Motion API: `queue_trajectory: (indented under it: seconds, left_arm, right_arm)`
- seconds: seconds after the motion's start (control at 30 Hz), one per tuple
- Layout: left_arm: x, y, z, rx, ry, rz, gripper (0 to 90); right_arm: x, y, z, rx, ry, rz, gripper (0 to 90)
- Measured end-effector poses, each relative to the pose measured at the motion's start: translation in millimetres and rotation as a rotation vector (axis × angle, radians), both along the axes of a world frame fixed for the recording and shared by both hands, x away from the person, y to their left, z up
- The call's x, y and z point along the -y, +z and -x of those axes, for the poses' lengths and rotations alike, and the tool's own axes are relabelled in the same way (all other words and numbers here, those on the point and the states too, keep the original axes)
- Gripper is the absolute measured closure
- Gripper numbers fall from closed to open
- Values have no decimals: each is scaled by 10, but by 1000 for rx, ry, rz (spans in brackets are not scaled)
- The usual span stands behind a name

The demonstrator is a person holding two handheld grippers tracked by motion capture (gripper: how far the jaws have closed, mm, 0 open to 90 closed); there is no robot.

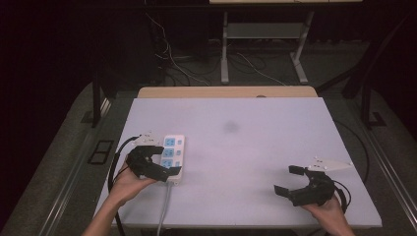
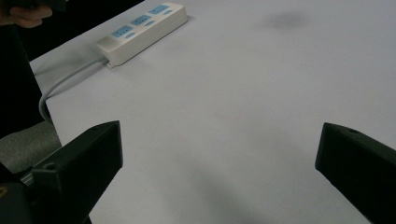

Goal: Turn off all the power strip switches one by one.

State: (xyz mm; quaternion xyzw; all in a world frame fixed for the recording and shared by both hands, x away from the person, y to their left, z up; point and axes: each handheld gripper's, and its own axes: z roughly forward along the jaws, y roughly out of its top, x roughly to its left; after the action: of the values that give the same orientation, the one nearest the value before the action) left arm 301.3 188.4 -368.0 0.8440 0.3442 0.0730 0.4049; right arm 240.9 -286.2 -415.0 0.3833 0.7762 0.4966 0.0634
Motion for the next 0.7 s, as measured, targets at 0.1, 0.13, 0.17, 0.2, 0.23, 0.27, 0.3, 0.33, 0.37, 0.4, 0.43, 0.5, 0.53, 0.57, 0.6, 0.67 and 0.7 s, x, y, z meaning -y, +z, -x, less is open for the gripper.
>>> queue_trajectory:
  seconds: [0.1,0.13,0.17,0.2,0.23,0.27,0.3,0.33,0.37,0.4,0.43,0.5,0.53,0.57,0.6,0.67,0.7]
  left_arm:
    - [-4,-8,-48,-10,0,-9,14]
    - [-5,-11,-64,-15,-3,-13,20]
    - [-4,-16,-78,-16,-6,-14,30]
    - [-6,-19,-93,-19,-9,-21,49]
    - [-4,-25,-106,-22,-7,-20,63]
    - [-4,-29,-118,-26,-6,-23,76]
    - [-8,-32,-130,-28,-7,-29,90]
    - [-6,-38,-141,-31,-6,-29,108]
    - [-8,-42,-152,-31,-9,-34,126]
    - [-6,-46,-159,-34,-7,-35,133]
    - [-5,-49,-167,-38,-9,-36,139]
    - [0,-59,-180,-42,-7,-35,164]
    - [3,-65,-187,-45,-6,-36,181]
    - [4,-71,-196,-46,-9,-41,202]
    - [7,-78,-202,-49,-9,-43,221]
    - [15,-91,-217,-49,-8,-49,269]
    - [19,-98,-223,-50,-5,-52,299]
  right_arm:
    - [0,0,1,1,0,0,5]
    - [0,0,1,2,0,0,5]
    - [2,0,1,2,-1,1,5]
    - [2,-1,2,1,-1,0,5]
    - [2,-1,2,1,-1,0,5]
    - [2,-2,1,0,-2,1,5]
    - [2,-2,1,0,-3,1,5]
    - [0,-2,1,1,-3,0,5]
    - [-2,-2,1,1,-3,1,5]
    - [-4,-3,1,1,-1,2,5]
    - [-5,-3,0,1,0,3,5]
    - [-7,-4,0,3,1,3,5]
    - [-7,-4,0,4,1,2,5]
    - [-6,-3,0,4,1,3,5]
    - [-6,-4,0,3,1,3,5]
    - [-5,-5,0,2,1,2,5]
    - [-6,-7,0,3,1,2,5]
